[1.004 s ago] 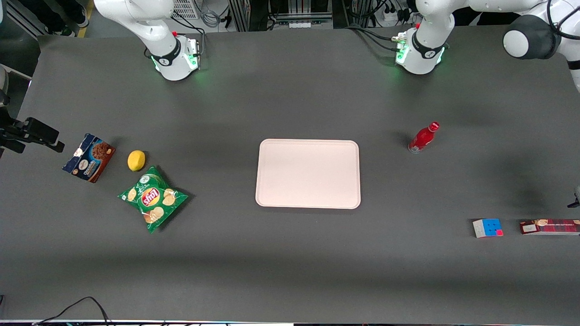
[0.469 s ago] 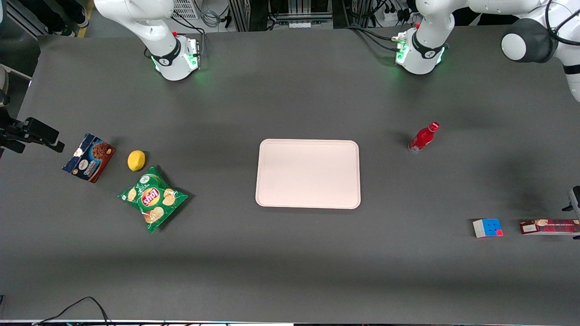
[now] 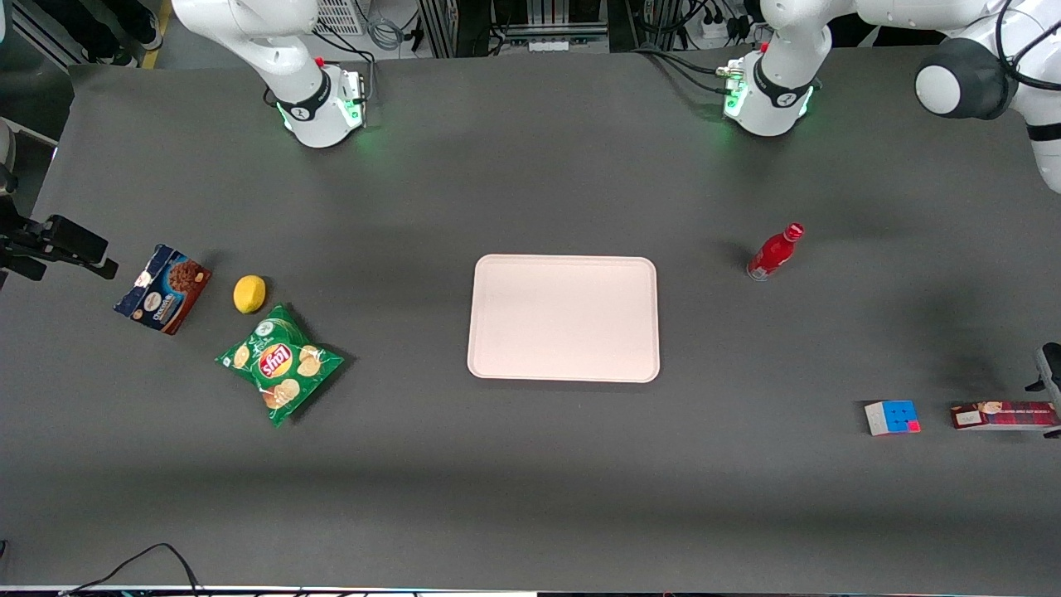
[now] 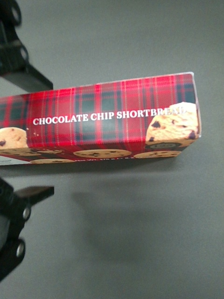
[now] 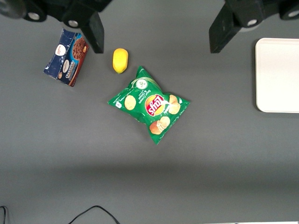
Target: Place red cookie box on tray
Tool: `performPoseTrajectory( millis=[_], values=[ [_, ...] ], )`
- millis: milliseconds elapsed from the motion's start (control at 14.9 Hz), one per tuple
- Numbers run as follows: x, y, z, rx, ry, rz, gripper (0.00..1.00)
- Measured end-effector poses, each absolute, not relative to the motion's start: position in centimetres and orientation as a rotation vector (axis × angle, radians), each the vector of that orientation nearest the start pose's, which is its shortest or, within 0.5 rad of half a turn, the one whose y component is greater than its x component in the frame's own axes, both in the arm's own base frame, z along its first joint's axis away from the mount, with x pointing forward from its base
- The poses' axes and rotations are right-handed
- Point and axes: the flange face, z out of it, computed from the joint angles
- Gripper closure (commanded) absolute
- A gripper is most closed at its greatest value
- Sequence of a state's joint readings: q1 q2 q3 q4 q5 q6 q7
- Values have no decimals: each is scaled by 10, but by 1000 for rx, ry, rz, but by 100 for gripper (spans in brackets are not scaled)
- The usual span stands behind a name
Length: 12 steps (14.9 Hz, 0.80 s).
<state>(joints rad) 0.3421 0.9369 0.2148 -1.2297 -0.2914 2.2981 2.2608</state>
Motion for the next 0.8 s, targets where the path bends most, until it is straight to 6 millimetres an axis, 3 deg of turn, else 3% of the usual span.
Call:
performPoseTrajectory(
  millis=[335, 670, 804],
  values=[
    [681, 361, 217, -2059, 2173, -133, 82],
    [684, 358, 220, -2051, 2178, -141, 89],
    [692, 349, 230, -2047, 2190, -157, 92]
  ],
)
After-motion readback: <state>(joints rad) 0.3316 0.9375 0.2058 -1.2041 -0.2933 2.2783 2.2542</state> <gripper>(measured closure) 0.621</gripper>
